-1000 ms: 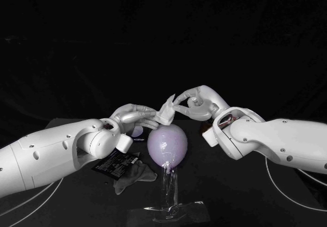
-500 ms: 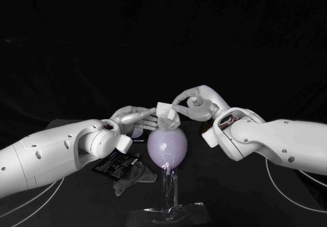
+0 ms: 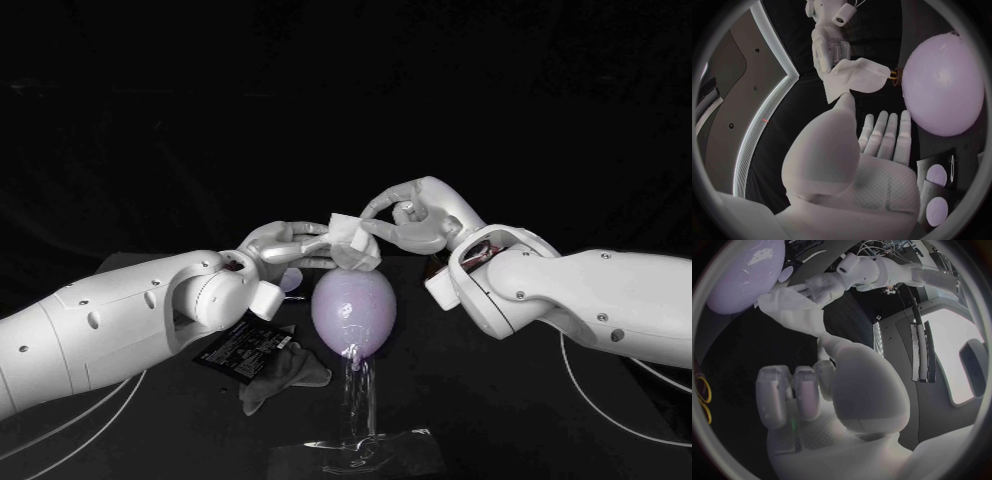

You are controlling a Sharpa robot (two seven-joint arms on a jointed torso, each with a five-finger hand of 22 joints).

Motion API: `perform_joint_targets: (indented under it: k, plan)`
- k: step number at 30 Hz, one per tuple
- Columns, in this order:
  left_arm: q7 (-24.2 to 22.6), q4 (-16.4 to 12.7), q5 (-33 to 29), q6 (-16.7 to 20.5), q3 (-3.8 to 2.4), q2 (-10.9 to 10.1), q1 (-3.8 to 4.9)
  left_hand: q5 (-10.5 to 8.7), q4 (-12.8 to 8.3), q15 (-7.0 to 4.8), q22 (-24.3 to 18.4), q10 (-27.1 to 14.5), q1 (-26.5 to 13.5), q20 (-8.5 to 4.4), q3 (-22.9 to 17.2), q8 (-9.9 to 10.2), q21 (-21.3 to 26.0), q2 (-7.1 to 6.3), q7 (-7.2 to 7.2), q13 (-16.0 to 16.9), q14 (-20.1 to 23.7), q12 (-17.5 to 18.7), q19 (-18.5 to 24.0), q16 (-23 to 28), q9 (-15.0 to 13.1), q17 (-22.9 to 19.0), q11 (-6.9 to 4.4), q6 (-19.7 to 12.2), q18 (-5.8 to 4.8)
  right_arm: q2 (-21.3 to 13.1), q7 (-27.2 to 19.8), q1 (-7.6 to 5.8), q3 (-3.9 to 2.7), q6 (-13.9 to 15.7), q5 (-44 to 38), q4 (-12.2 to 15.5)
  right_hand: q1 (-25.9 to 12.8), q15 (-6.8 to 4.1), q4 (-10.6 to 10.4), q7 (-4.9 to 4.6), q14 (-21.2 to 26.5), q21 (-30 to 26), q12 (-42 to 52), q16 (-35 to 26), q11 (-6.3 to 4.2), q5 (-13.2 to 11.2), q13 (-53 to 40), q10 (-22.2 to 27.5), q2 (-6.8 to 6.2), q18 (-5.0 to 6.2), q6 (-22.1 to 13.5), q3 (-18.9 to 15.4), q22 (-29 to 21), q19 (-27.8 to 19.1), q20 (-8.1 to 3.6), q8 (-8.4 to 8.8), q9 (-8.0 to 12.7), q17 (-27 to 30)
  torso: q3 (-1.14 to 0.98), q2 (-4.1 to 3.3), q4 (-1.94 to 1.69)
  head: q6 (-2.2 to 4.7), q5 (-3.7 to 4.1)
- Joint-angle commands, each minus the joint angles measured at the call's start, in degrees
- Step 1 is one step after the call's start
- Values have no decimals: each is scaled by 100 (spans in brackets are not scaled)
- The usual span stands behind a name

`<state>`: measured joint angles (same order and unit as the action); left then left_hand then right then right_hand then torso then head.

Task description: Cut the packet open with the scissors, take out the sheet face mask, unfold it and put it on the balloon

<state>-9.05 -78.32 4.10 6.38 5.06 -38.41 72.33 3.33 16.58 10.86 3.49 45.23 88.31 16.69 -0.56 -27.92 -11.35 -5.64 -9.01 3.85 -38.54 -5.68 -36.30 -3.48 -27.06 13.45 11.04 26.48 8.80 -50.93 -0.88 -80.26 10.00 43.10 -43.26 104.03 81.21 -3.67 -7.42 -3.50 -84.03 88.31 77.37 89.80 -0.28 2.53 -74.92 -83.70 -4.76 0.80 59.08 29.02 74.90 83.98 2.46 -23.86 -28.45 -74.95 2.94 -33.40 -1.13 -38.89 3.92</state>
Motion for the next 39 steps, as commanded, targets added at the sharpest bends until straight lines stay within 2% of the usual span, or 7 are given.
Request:
perform_joint_targets:
  k: [1,7,16,29,32,37,39]
  plan:
    - [-498,32,-446,-791,-6,3,6,-23,10,27,-12,30,-75,3,102,-51,114,161,-325,4,-21,-90,189,-6,89,-30,44,31,-77,12,-76,-32,-8,10,12,-13,-13,-49,1,0,-597,33,8,20,-51,27,-782,-171,36,-49,22,42,1469,539,-30,-39,-267,-1505,-3,6,-5,19,21]
    - [-775,127,-826,-1026,-5,-24,-2,-48,29,0,-19,107,-680,-2,410,-88,240,485,-350,-8,7,-156,380,-2,289,-111,60,107,-82,17,-82,-77,-23,51,142,-74,-14,-49,4,0,-597,36,11,20,-51,27,-784,-172,35,-49,21,44,1470,540,-30,-41,-269,-1505,2,8,-7,58,56]
    - [-988,288,-1162,-1318,-5,27,-69,-56,44,9,-21,119,-1183,6,606,-95,293,411,-338,-9,-99,-150,417,-30,397,-115,68,115,-85,121,-105,-249,-58,133,562,-311,-17,-49,23,-1,-597,50,13,20,-51,27,-786,-174,32,-53,13,61,1474,547,-30,-52,-277,-1505,1,4,-6,163,111]
    - [-1075,535,-1222,-1494,-5,158,-253,-57,-83,-112,-63,95,123,-13,527,-159,529,189,-314,-11,149,-98,883,14,610,-255,-55,106,11,316,-136,-451,-98,148,1050,-626,-21,-49,34,-2,-597,40,10,20,-50,27,-785,-173,33,-50,8,74,1471,542,-31,-59,-283,-1505,1,7,-2,254,145]
    - [-1114,573,-1205,-1467,-5,222,-290,-57,-115,-161,-75,66,297,-22,558,-169,591,166,-246,-12,266,-78,1048,24,645,-294,-111,89,45,387,-137,-468,-101,142,1110,-690,-22,-49,40,-2,-597,41,15,20,-50,27,-788,-176,32,-50,4,79,1472,542,-31,-63,-286,-1505,4,6,-4,275,136]
    - [-1237,634,-1193,-1263,-6,353,-317,-56,-147,-221,-81,-50,573,-22,633,-132,659,241,154,-13,507,-5,1206,31,748,-375,-297,1,122,523,-132,-479,-104,127,1165,-793,-22,-49,40,-2,-597,41,15,20,-50,27,-788,-176,32,-50,4,79,1472,542,-31,-63,-286,-1505,1,2,-6,281,116]
    - [-1321,654,-1192,-1104,-7,415,-322,-57,-149,-240,-85,-71,601,-26,646,-124,673,255,175,-14,555,9,1253,36,765,-390,-321,3,131,584,-130,-482,-104,121,1187,-837,-22,-49,40,-2,-597,41,15,20,-50,27,-788,-176,32,-50,4,79,1472,542,-31,-63,-286,-1505,3,-3,-6,283,105]
